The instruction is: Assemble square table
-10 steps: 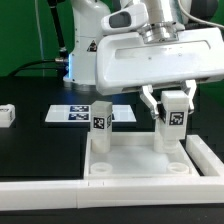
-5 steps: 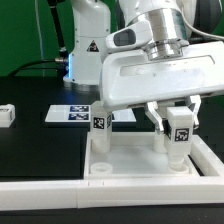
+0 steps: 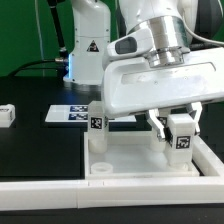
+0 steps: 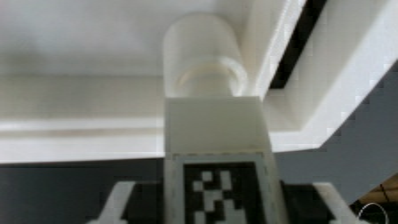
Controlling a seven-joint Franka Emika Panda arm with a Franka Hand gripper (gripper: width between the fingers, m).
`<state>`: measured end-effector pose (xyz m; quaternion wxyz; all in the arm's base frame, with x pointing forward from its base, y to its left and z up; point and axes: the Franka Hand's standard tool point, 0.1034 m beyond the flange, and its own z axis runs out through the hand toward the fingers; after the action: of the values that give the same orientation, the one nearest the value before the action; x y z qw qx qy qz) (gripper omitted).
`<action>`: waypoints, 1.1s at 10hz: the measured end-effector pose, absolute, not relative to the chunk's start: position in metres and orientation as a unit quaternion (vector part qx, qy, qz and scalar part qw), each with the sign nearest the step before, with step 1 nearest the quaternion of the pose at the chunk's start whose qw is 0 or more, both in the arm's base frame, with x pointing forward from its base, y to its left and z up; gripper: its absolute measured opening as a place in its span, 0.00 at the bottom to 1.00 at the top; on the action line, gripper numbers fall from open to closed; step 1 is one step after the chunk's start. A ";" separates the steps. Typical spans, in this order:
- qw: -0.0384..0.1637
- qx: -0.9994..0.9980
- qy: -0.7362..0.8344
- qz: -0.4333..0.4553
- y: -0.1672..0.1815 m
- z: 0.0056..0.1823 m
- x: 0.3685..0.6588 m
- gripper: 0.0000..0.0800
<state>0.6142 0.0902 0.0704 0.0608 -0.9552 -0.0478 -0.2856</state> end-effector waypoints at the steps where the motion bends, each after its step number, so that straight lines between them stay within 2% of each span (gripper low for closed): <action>1: 0.062 -0.956 -0.048 -0.281 0.091 0.065 0.612 0.36; 8: 0.066 -0.956 -0.054 -0.281 0.104 0.062 0.613 0.36; 9: 0.066 -0.956 -0.054 -0.281 0.104 0.062 0.613 0.59; 10: 0.066 -0.956 -0.054 -0.280 0.104 0.062 0.613 0.73; 11: 0.066 -0.956 -0.054 -0.280 0.104 0.062 0.613 0.73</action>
Offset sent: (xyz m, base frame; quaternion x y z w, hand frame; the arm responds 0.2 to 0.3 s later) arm -0.0013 0.0089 -0.0221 -0.0318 0.0096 0.0268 0.9991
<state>0.6130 0.1043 0.0618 0.0662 -0.9561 -0.0536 -0.2804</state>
